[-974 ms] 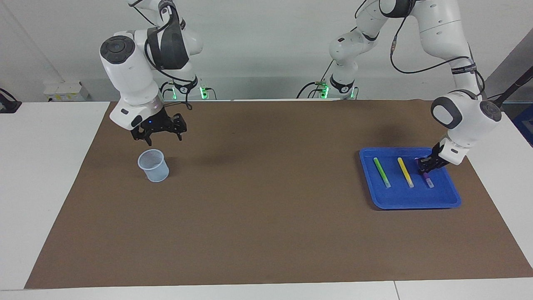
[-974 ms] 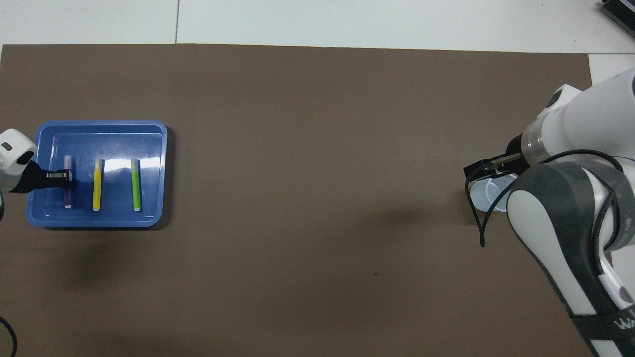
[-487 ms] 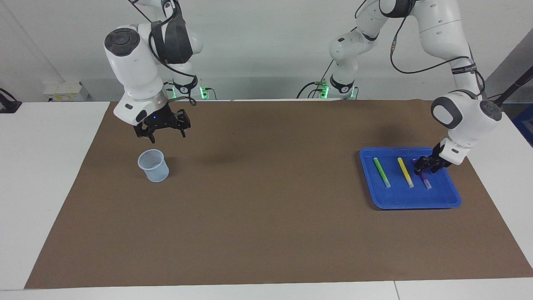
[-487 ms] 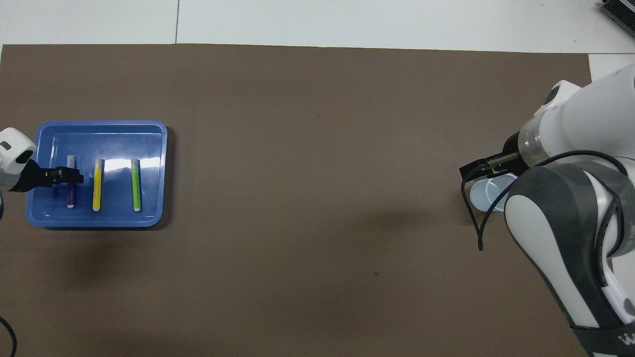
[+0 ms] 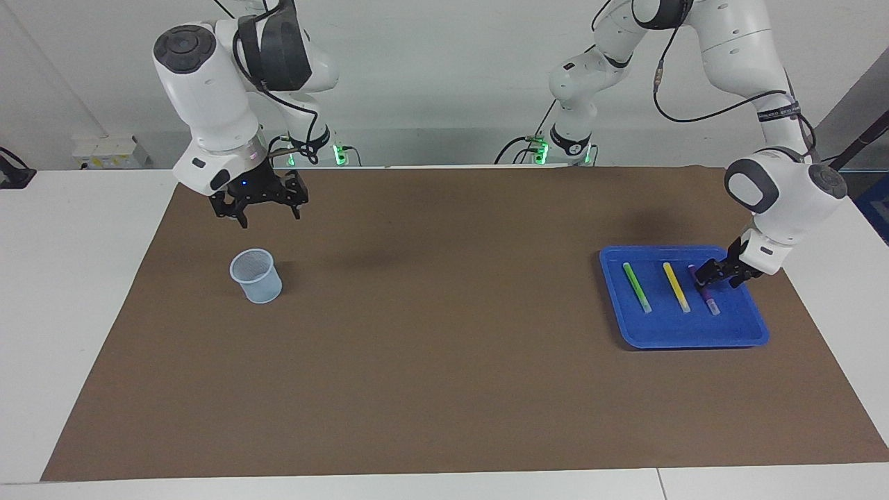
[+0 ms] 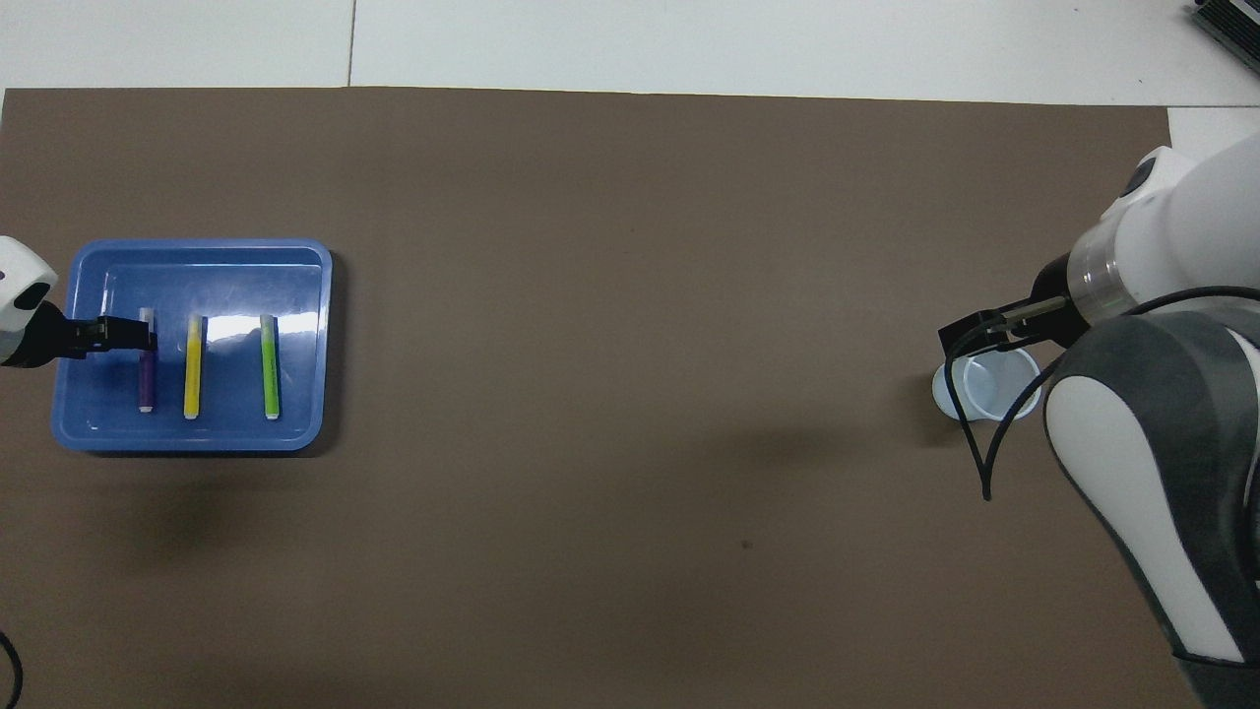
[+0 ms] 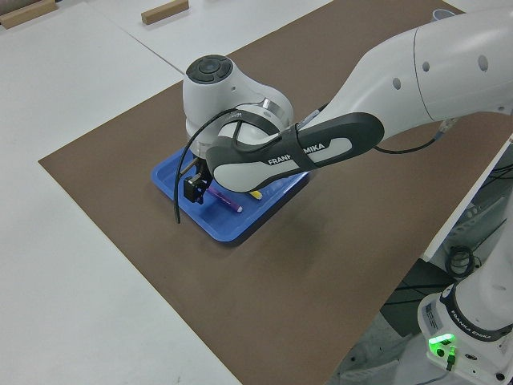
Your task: Right arm passes pens to left for tray arrangement
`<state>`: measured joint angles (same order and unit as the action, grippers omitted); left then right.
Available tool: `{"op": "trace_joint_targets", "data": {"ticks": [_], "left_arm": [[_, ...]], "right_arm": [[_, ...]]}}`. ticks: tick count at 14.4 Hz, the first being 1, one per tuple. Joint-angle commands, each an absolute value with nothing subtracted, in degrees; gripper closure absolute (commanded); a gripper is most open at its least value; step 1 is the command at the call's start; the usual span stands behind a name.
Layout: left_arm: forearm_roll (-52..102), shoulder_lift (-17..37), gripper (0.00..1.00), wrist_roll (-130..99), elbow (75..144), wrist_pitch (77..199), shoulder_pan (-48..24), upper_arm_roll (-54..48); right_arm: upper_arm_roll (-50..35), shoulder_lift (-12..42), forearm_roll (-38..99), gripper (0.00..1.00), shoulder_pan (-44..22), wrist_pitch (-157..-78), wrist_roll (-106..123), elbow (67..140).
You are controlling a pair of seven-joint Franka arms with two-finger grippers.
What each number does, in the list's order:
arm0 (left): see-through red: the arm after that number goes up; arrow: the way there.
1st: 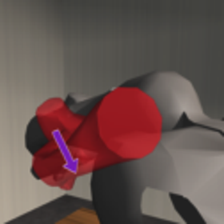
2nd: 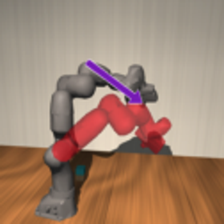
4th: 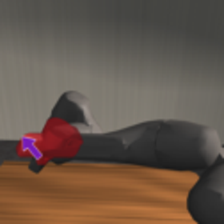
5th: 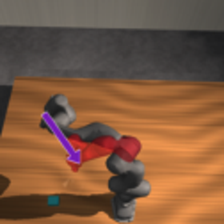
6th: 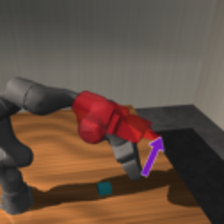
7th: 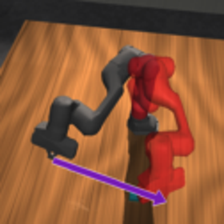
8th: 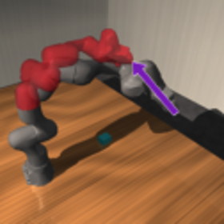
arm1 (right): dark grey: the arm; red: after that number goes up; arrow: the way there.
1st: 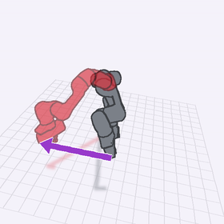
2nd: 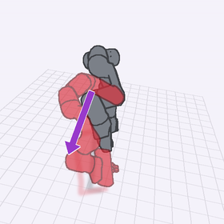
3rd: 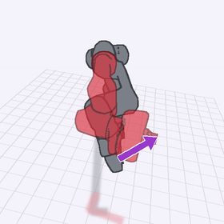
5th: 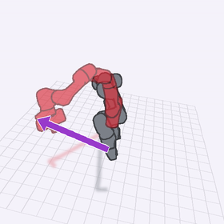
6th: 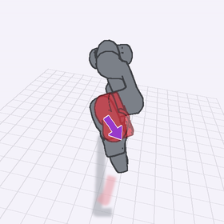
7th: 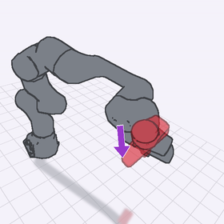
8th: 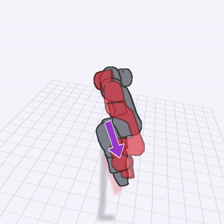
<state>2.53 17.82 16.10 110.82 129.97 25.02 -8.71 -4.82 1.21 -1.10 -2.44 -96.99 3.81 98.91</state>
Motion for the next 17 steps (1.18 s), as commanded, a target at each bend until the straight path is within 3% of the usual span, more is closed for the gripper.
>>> {"op": "trace_joint_targets", "data": {"ticks": [1,17], "left_arm": [[2.02,18.11,0.00,15.65,104.61,123.42,23.91,-8.44],[1.23,15.21,0.00,5.46,82.89,97.92,16.62,-8.62]], "right_arm": [[-4.40,0.44,0.09,0.00,-2.37,-95.36,4.66,99.14],[-0.53,0.26,0.96,0.00,-3.60,-92.30,1.75,95.81]]}}
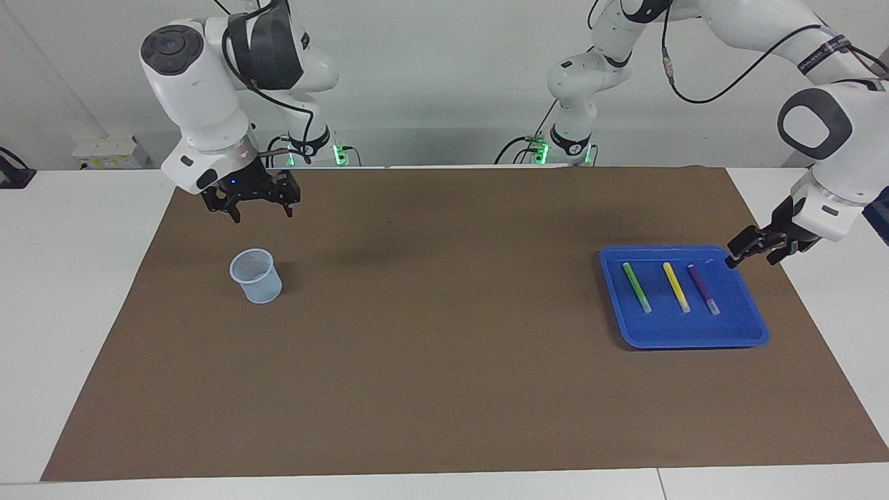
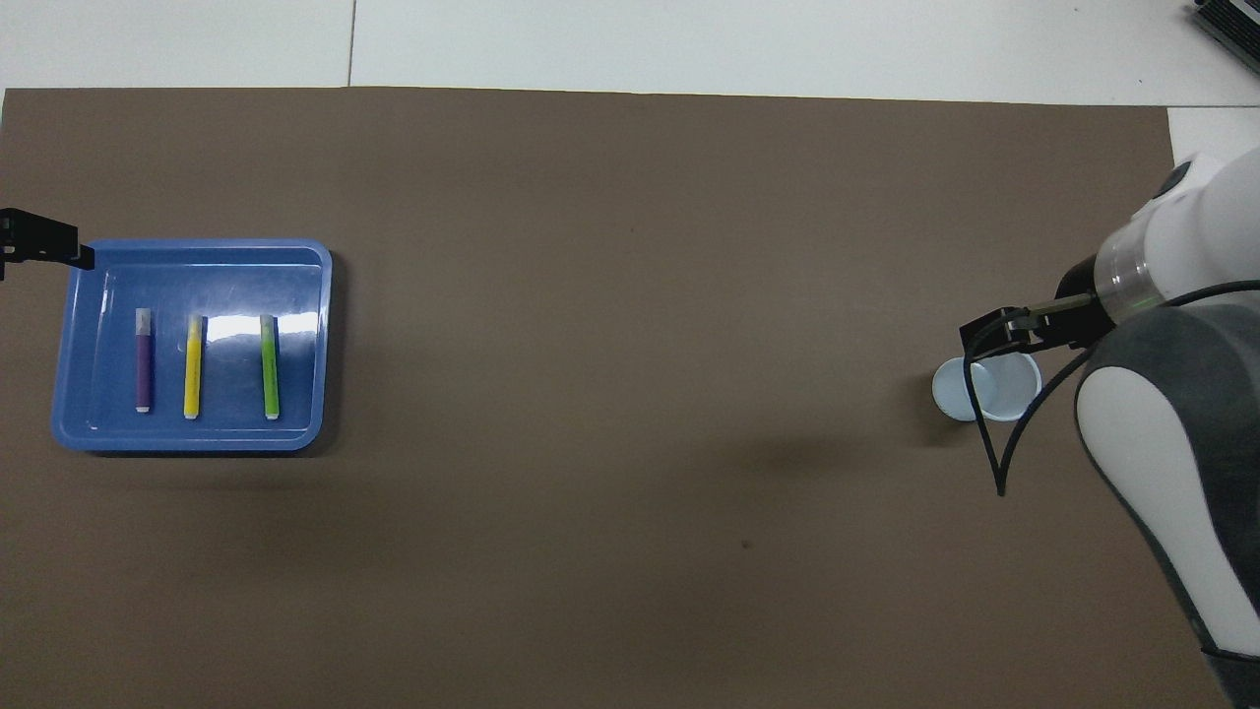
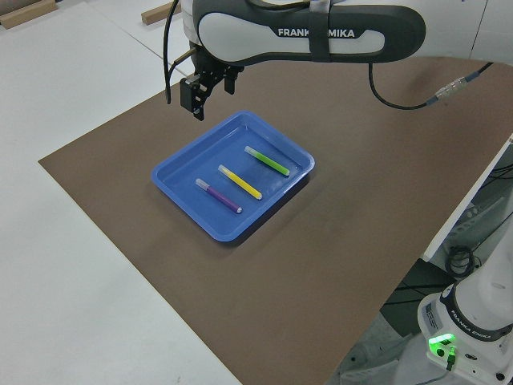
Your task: Right arm passes pens to left for tray arrangement
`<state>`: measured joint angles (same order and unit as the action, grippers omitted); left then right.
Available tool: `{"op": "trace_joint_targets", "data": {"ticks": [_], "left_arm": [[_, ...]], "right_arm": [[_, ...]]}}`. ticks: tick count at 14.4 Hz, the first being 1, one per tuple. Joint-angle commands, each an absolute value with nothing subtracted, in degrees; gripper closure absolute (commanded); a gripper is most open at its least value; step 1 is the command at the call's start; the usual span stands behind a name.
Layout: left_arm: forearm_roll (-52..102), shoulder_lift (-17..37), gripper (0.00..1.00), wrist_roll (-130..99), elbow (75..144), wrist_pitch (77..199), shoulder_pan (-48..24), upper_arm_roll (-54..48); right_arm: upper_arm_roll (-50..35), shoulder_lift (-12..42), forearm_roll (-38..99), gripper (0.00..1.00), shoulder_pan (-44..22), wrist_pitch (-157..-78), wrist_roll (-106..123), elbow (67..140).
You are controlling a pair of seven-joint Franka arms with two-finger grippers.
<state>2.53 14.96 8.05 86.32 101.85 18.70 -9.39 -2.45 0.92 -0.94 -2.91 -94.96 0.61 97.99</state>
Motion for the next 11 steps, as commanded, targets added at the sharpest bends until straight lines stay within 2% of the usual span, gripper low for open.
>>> {"op": "trace_joint_targets", "data": {"ticks": [1,6,9,11], "left_arm": [[0.97,15.03,0.00,4.67,82.36,97.30,16.09,-8.61],[-1.58,10.73,0.00,3.17,82.44,95.55,13.19,-9.14],[-1.67,7.39,0.00,2.99,82.88,94.05,9.94,-8.44],[-2.81,6.16,0.00,1.07,82.88,93.17,7.66,-8.44]], "right_arm": [[-0.35,0.26,1.14,0.00,-3.60,-91.15,1.84,94.50],[0.52,1.66,1.06,0.00,-3.60,-85.08,1.85,87.28],[1.93,0.80,1.23,0.00,-3.60,-86.21,1.76,90.16],[2.02,0.26,1.32,0.00,-3.60,-89.98,1.84,93.06]]}}
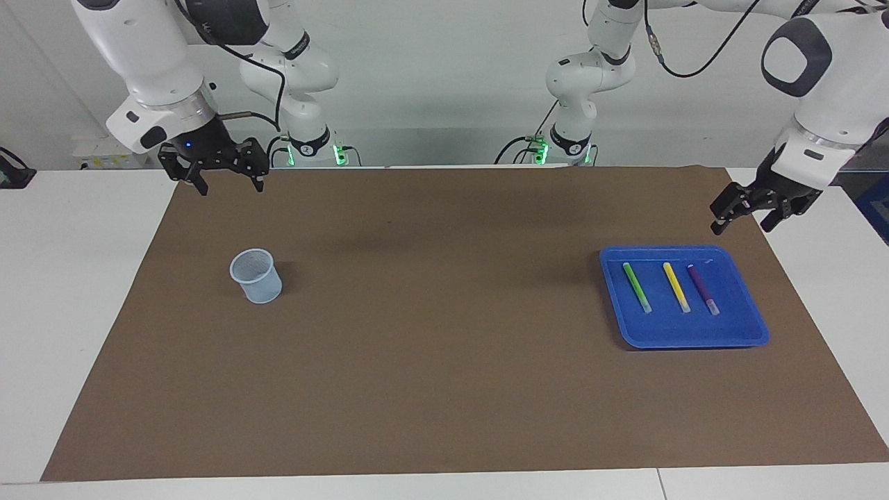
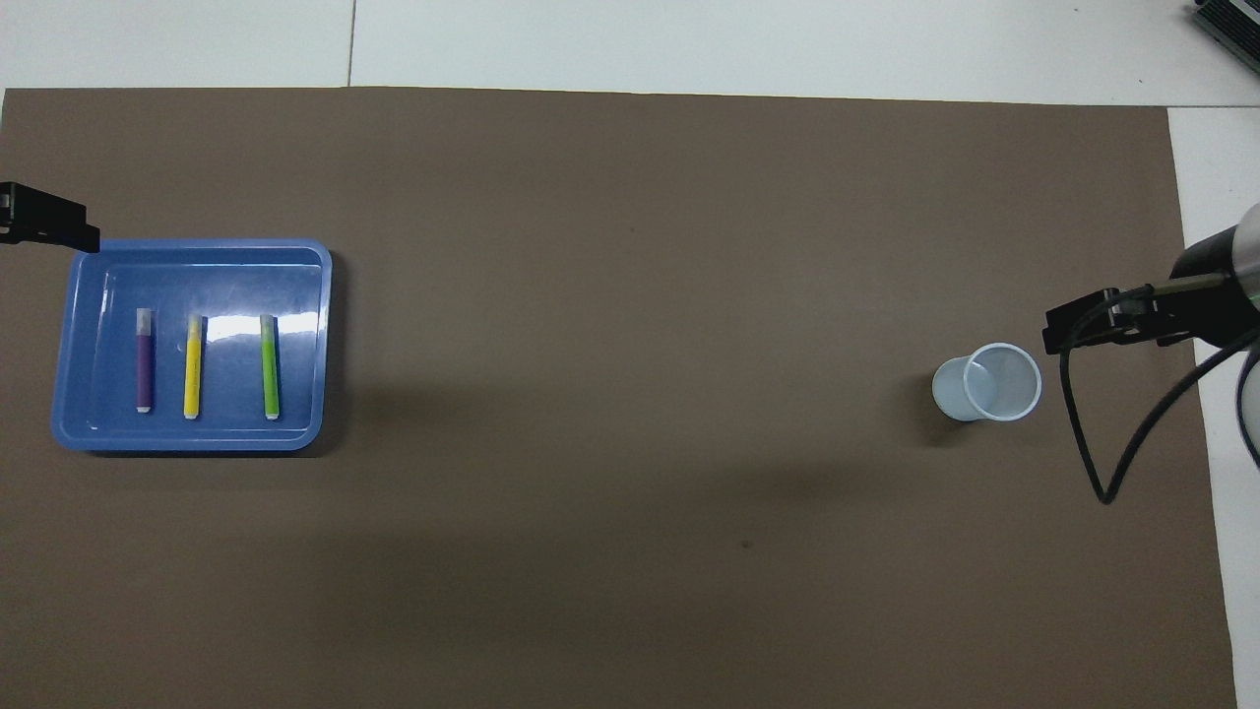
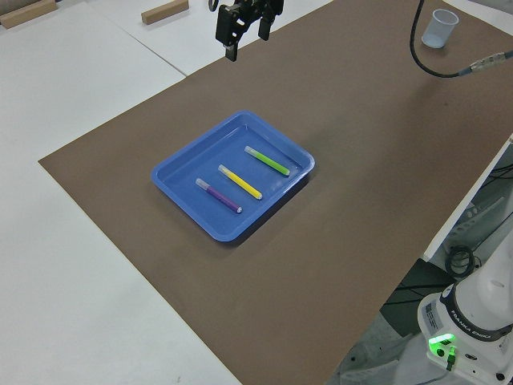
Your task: Right arm passes pens to left for tray arrangement
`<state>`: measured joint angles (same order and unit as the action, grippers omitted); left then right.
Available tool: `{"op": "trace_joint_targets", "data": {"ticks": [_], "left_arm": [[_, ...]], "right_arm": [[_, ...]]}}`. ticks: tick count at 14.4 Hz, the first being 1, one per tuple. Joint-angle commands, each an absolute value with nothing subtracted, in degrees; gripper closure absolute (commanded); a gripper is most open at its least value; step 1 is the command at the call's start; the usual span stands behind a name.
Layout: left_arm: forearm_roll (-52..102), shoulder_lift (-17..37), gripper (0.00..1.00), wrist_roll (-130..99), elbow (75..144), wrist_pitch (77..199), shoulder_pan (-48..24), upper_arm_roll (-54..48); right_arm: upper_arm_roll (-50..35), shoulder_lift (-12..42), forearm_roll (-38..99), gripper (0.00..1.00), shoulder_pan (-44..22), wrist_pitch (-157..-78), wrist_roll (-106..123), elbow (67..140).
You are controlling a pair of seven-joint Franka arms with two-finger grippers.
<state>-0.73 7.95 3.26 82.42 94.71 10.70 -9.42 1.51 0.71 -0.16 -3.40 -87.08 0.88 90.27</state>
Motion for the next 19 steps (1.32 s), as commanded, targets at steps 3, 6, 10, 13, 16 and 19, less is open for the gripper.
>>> {"op": "trace_joint_targets", "data": {"ticks": [3,6,10,13,16,19], "left_arm": [[-3.08,5.01,0.00,0.70,83.06,93.16,5.54,-8.35],[-3.16,3.61,0.00,-0.08,84.98,93.43,2.04,-5.90],[-2.46,2.20,0.00,-0.70,87.97,94.22,-1.31,-3.87],[-0.63,1.93,0.00,-2.99,88.51,93.87,-1.85,-3.69],[1.40,1.85,0.00,-4.13,88.24,92.47,-1.76,-3.34],[1.06,1.93,0.00,-4.13,87.80,90.45,-1.41,-3.25]], "right_arm": [[1.85,0.61,1.23,0.00,-3.60,-86.59,1.85,90.89],[2.11,0.53,1.23,0.00,-3.60,-84.29,1.93,89.30],[1.76,0.18,1.32,0.00,-3.60,-84.90,1.32,89.91],[1.76,0.09,1.23,0.00,-3.69,-85.08,1.41,90.00],[1.84,0.00,1.23,0.00,-3.60,-85.08,1.41,90.00],[1.85,0.00,1.23,0.00,-3.60,-85.08,1.41,90.00]]}}
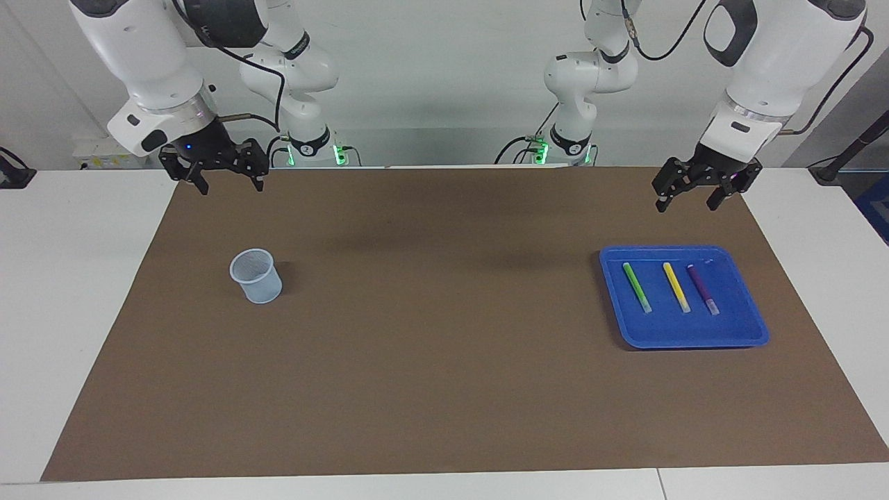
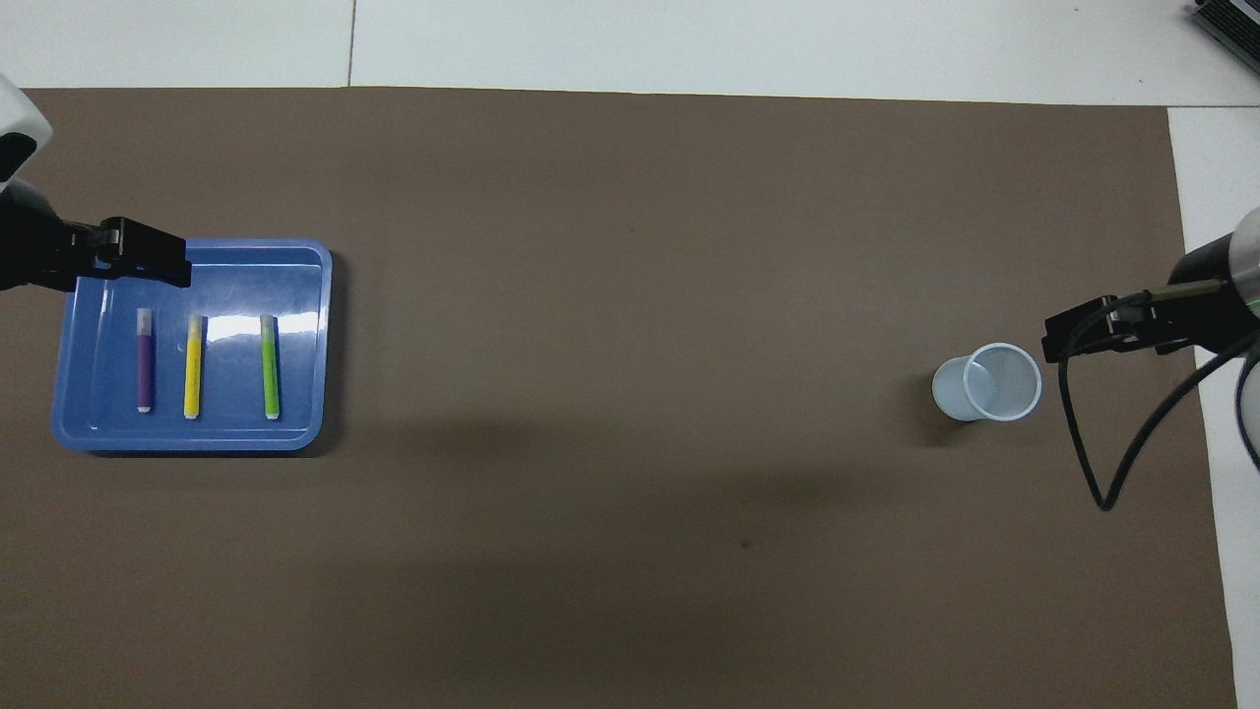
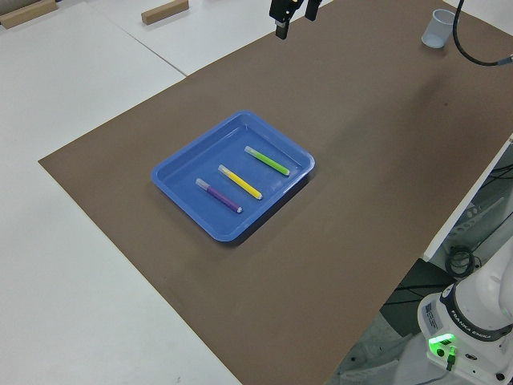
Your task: Right arm passes pens to left for tray arrangement
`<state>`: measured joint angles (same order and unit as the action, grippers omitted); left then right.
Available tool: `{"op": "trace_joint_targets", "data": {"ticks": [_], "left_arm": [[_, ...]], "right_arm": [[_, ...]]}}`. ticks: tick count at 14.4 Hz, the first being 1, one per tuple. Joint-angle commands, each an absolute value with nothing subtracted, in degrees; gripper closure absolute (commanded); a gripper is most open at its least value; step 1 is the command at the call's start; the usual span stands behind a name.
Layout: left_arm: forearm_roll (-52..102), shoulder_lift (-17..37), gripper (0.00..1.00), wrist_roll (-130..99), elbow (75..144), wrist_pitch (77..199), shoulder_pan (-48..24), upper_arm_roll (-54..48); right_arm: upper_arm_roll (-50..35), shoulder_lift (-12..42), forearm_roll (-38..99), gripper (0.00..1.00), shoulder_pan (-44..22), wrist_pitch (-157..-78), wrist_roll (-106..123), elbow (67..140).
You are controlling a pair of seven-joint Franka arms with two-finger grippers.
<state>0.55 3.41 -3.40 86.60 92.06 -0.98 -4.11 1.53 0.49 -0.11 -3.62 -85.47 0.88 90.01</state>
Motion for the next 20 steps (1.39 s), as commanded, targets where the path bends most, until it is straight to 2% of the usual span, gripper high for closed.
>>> {"op": "trace_joint_targets", "data": {"ticks": [1,11,20], "left_arm": [[0.88,2.02,0.00,-4.04,87.72,89.92,-1.23,-3.25],[-1.41,1.93,0.00,-3.16,87.98,91.14,-1.14,-2.02],[-1.23,1.67,0.00,-3.16,88.15,90.97,-3.87,1.05]], "right_arm": [[1.85,0.00,1.23,0.00,-3.52,-85.08,1.41,90.09],[1.85,-0.09,1.23,0.00,-2.99,-85.08,1.41,90.09],[1.85,-0.09,1.23,0.00,-2.99,-85.08,1.41,90.17]]}}
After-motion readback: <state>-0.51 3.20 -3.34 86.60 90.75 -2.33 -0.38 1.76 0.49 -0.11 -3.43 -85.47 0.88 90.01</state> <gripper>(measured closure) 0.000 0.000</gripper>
